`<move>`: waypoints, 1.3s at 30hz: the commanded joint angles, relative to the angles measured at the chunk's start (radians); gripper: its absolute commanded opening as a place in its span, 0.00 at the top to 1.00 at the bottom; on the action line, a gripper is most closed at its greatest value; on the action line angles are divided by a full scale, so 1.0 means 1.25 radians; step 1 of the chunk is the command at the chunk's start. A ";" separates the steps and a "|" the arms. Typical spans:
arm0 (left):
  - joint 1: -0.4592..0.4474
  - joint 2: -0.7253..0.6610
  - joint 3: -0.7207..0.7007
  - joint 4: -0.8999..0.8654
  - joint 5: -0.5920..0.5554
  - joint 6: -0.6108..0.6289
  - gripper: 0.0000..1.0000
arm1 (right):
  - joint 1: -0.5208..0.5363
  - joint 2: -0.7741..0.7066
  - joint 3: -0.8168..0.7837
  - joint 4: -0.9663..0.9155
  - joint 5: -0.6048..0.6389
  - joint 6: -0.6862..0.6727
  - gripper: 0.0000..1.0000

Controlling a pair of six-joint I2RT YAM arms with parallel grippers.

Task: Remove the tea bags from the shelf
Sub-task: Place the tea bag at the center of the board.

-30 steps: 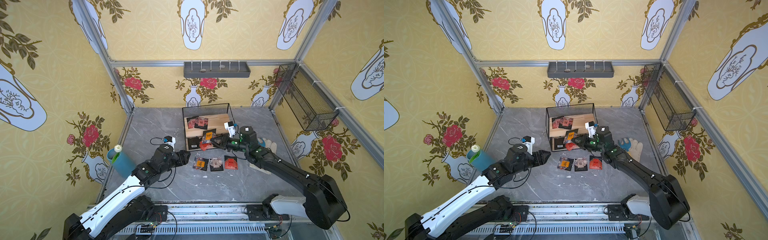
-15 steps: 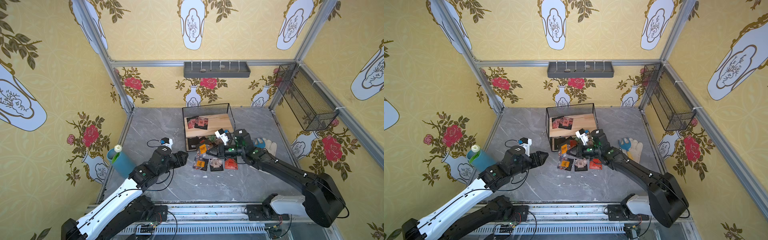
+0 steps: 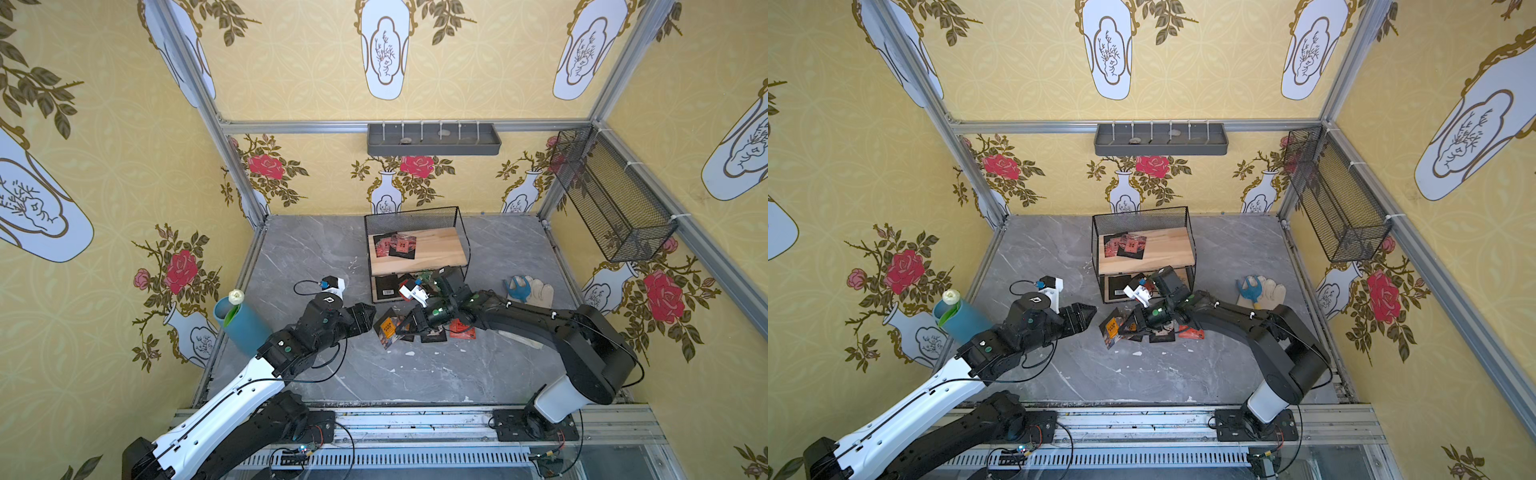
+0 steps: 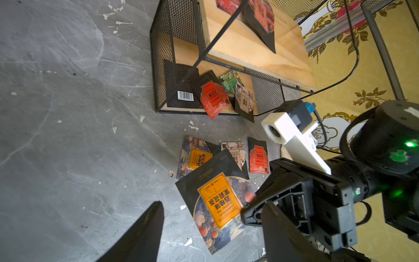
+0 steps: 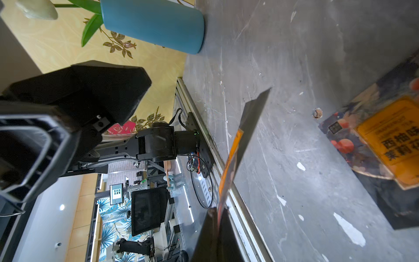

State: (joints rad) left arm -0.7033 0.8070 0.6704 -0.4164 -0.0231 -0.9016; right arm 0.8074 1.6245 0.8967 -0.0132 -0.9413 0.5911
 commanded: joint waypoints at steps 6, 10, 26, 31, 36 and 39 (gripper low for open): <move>0.001 -0.015 -0.004 -0.018 -0.017 0.007 0.23 | 0.022 0.088 0.062 -0.018 -0.021 -0.053 1.00; 0.001 -0.017 -0.008 -0.019 -0.018 0.007 0.23 | 0.024 0.129 0.090 -0.018 -0.021 -0.055 1.00; 0.002 -0.014 -0.010 -0.016 -0.022 0.015 0.23 | 0.034 0.229 0.163 -0.018 -0.008 -0.050 1.00; 0.002 -0.012 -0.010 -0.015 -0.021 0.016 0.23 | 0.034 0.260 0.188 -0.020 -0.001 -0.044 1.00; 0.002 -0.014 -0.011 -0.015 -0.023 0.016 0.23 | 0.031 0.283 0.209 -0.023 0.007 -0.037 1.00; 0.002 -0.014 -0.013 -0.015 -0.023 0.016 0.23 | 0.029 0.294 0.220 -0.024 0.013 -0.035 1.00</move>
State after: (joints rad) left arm -0.7021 0.7895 0.6617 -0.4492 -0.0448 -0.8967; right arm 0.8448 1.9839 1.1595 -0.0315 -0.9360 0.5488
